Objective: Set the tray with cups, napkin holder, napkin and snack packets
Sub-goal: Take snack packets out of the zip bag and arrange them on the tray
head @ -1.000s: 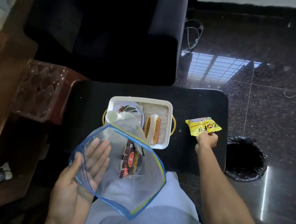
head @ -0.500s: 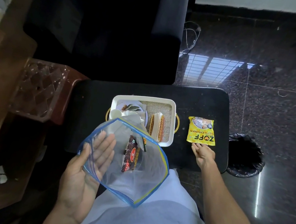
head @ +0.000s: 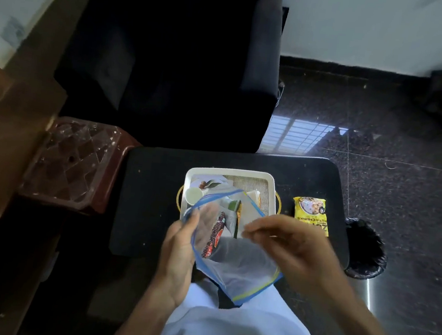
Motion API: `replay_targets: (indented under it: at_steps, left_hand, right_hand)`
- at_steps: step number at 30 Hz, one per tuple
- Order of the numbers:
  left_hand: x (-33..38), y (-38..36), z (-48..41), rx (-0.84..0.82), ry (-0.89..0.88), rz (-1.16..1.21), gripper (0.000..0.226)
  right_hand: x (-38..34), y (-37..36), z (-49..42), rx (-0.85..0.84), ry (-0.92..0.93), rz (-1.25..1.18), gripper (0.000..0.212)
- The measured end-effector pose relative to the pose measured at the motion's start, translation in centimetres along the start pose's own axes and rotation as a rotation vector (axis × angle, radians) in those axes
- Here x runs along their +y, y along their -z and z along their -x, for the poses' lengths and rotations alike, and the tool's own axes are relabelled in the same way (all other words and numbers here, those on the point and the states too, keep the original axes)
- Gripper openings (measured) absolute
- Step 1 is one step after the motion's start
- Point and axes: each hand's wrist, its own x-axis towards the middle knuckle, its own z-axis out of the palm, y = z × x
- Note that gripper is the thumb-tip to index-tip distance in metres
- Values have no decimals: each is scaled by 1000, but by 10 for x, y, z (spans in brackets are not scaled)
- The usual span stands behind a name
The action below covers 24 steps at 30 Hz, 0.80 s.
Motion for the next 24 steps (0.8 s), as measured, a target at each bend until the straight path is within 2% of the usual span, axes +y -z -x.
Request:
replay_targets:
  at_steps: [3, 6, 8, 12, 14, 19, 21, 24]
  left_hand:
    - [9, 9, 1, -44, 5, -17, 37]
    - [16, 20, 2, -94, -7, -53, 33]
    - [19, 27, 1, -117, -23, -71, 33]
    - [26, 37, -1, -137, -42, -74, 32]
    - [29, 40, -1, -124, -41, -64, 31]
    - [35, 49, 1, -82, -51, -71, 35]
    - [36, 51, 1, -72, -63, -91, 35]
    - [37, 52, -1, -67, -58, -87, 34]
  right_hand:
    - [6, -39, -31, -316, 112, 688, 35]
    - [31, -75, -60, -569, 212, 1099, 55]
    - [50, -95, -71, -644, 356, 1331, 56]
    - [77, -125, -76, -679, 366, 1665, 51]
    - [83, -132, -74, -689, 376, 1748, 46]
    - [93, -141, -86, -715, 503, 1743, 36]
    - [82, -142, -87, -772, 473, 1717, 31]
    - [45, -133, -82, -731, 446, 1642, 18]
